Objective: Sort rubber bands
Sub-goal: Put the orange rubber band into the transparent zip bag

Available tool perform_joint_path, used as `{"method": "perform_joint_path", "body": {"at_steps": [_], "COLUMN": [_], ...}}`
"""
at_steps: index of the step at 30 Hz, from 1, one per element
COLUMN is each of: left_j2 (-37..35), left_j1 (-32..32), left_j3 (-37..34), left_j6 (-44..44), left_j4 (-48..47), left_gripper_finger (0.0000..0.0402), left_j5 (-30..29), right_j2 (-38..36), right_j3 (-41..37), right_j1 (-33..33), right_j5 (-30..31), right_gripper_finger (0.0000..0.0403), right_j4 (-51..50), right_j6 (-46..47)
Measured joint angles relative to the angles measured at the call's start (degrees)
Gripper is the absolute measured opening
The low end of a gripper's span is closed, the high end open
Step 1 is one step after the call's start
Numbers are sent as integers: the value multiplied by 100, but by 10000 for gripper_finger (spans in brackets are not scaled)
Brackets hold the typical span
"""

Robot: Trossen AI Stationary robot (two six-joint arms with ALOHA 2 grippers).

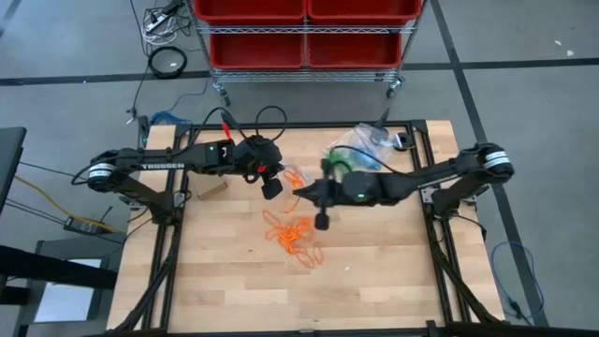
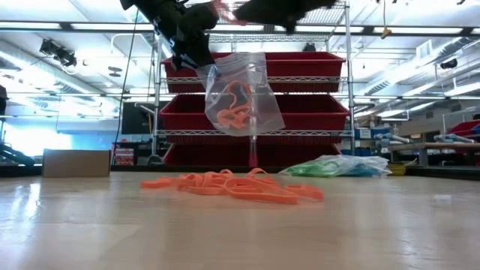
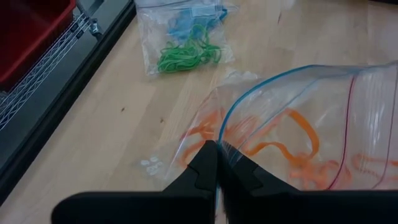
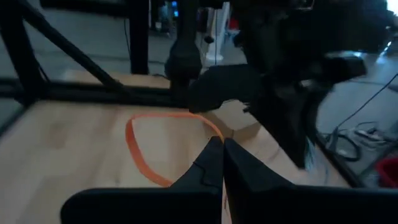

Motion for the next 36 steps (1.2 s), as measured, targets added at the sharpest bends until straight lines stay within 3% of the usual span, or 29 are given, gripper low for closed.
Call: {"method": "perform_joint_path", "body": {"at_steps": [6, 10, 18, 26, 36], "left_j2": [2, 2, 0, 1, 1], "left_j1": [0, 0, 0, 1, 2], "left_j3": [0, 0, -2, -2, -2], "left_j6": [-3, -4, -7, -31, -33], "left_j4": [-11, -37, -44, -38, -23], "left_gripper_finger": [17, 17, 17, 17, 17], "left_j5": [-1, 2, 2, 24, 29], "right_j2": [1023, 1391, 1315, 1314, 1314], "right_j3": [1326, 1778, 1826, 1825, 1824], "right_j1": [-159, -250, -351, -396, -497], "right_j5": [320, 764, 1216, 2214, 2302], "right_gripper_finger": [0, 0, 0, 0, 0], "right_j4": [-1614, -2160, -2257, -3242, -3899], "right_j6": [-700, -833, -820, -569, 74]}}
